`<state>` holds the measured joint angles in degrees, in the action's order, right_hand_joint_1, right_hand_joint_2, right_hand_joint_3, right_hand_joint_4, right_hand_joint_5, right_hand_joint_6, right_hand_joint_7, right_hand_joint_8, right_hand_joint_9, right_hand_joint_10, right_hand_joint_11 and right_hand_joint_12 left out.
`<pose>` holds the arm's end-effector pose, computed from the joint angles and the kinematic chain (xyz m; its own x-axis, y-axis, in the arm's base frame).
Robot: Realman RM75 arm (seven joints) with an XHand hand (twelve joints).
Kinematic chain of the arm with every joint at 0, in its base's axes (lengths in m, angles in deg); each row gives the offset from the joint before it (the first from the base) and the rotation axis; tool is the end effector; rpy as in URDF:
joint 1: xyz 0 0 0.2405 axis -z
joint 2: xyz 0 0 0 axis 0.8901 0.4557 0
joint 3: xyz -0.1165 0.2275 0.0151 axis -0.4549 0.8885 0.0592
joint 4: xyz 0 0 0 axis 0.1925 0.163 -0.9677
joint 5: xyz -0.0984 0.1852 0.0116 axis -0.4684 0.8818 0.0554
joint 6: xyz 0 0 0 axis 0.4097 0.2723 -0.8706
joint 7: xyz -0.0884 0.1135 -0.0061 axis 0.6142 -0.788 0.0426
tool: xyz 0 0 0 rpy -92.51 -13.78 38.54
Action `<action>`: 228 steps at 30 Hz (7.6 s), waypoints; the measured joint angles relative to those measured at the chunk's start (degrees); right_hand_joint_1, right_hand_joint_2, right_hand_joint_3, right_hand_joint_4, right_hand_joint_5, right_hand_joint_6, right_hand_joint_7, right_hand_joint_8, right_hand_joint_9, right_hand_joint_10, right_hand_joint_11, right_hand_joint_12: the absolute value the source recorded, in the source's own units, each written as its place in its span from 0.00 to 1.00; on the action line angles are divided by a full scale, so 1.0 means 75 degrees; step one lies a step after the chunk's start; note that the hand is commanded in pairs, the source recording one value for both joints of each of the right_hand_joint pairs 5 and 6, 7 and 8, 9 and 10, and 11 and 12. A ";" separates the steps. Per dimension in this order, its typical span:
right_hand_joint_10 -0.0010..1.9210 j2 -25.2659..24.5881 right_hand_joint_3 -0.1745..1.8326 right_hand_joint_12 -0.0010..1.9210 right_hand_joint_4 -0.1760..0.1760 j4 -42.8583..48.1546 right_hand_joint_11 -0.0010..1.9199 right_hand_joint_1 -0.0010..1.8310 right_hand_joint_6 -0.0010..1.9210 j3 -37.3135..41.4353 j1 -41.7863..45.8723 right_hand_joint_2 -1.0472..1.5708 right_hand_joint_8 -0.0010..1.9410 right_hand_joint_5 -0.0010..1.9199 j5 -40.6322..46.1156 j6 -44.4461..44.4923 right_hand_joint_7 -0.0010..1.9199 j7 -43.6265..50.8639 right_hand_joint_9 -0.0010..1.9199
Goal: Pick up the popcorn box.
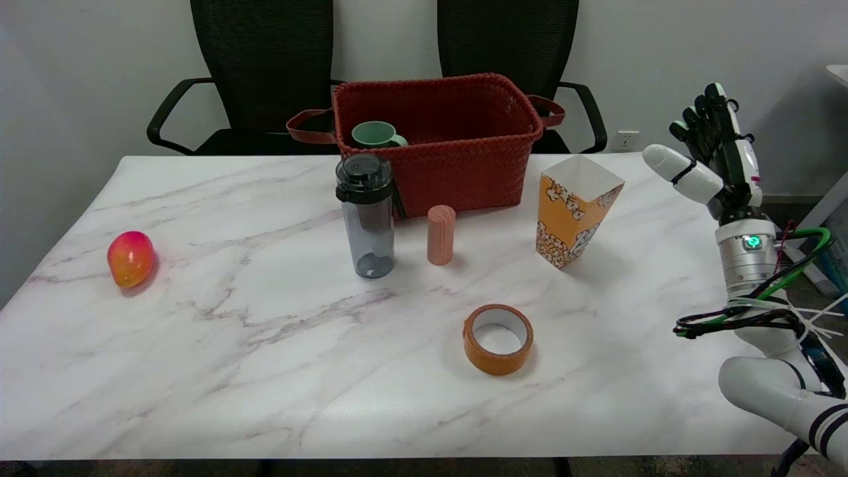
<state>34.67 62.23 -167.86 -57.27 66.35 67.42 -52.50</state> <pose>-0.2366 -0.2721 0.5089 0.2279 0.5089 0.8301 -0.8625 -0.2900 0.4147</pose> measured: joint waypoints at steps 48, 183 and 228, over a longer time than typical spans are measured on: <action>0.12 -0.0017 0.00 0.22 0.50 -0.0325 0.22 0.42 0.03 -0.0150 -0.0029 0.60 0.06 0.03 -0.0074 -0.0298 0.06 -0.0087 0.12; 0.01 -0.0531 0.03 0.11 0.50 -0.0503 0.11 0.44 0.00 -0.0377 0.0570 0.57 0.00 0.00 -0.1783 -0.1355 0.00 -0.0288 0.01; 0.03 -0.0932 0.07 0.10 0.50 -0.1107 0.10 0.40 0.00 -0.0649 -0.0532 0.59 0.00 0.00 -0.1918 -0.1958 0.00 0.0089 0.03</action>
<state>27.68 53.93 -172.73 -61.26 51.97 52.73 -51.83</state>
